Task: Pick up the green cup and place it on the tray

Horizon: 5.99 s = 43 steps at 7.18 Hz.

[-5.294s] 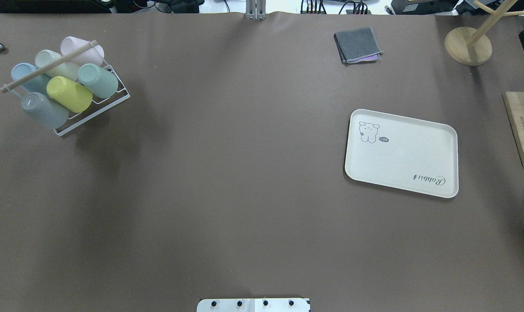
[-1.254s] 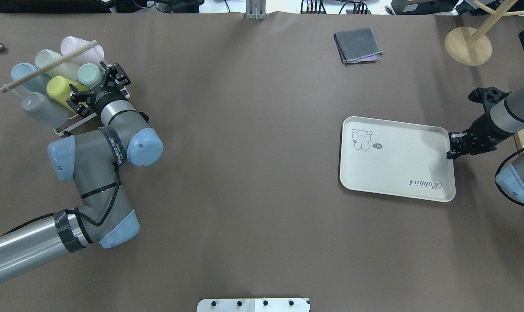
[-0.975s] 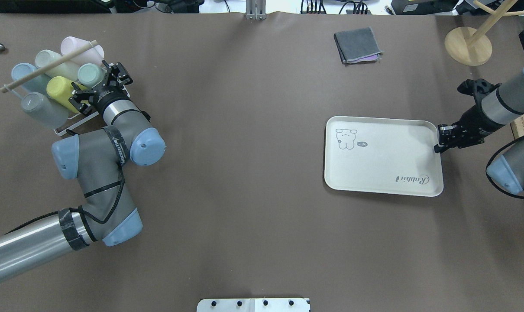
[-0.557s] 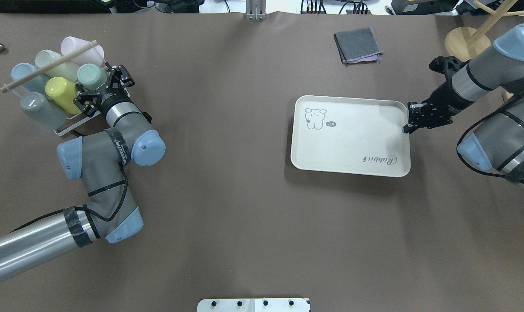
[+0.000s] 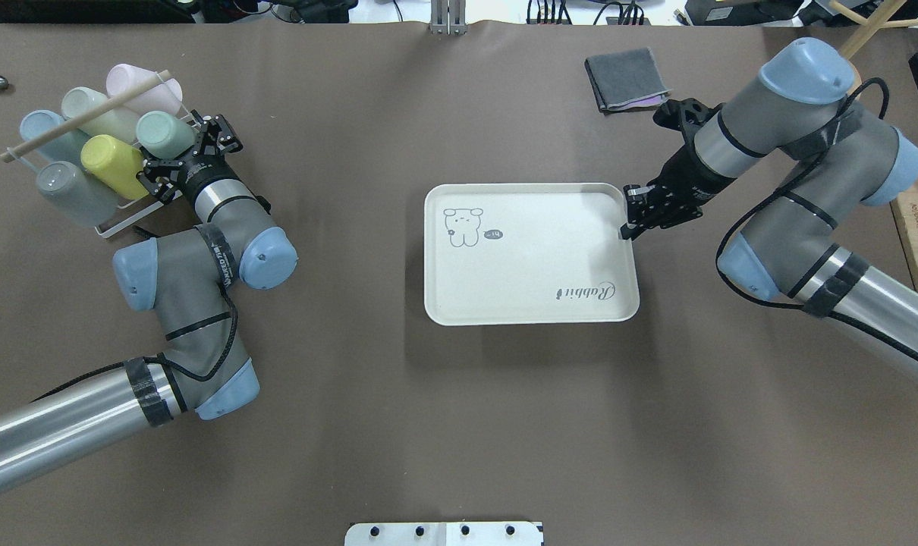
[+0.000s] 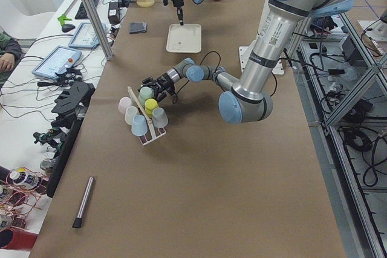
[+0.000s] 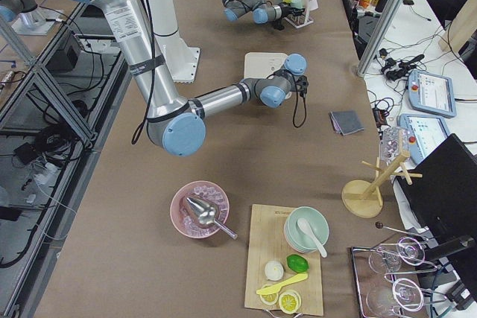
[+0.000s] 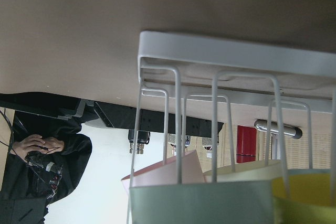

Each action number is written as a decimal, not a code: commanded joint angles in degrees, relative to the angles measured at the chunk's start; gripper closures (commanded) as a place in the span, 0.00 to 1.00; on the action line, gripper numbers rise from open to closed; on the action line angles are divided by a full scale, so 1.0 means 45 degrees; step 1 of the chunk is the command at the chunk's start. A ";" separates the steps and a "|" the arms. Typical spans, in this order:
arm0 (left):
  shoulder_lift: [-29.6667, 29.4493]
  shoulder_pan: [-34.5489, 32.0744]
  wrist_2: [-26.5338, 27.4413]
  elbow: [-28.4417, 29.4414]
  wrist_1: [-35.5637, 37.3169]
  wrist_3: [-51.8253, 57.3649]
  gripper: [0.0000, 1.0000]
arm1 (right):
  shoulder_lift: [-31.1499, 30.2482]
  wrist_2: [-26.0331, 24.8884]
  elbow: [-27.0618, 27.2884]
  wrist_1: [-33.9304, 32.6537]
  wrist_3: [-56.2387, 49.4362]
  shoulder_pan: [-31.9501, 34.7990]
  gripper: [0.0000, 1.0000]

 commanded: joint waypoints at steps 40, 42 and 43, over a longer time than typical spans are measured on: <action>0.1623 -0.0036 0.1419 -0.4139 -0.0242 0.3850 0.46 | -0.9365 -0.3066 0.4278 -0.4366 -1.1475 0.6979 0.00; 0.1506 0.0022 0.0489 -0.4841 -0.0358 0.5113 0.34 | -0.8954 -0.2911 0.4041 -0.4501 -1.1242 0.7386 0.00; 0.1409 0.0003 -0.0544 -0.5232 -0.0823 0.5642 0.34 | -0.8933 -0.2871 0.4003 -0.4521 -1.1241 0.7486 0.00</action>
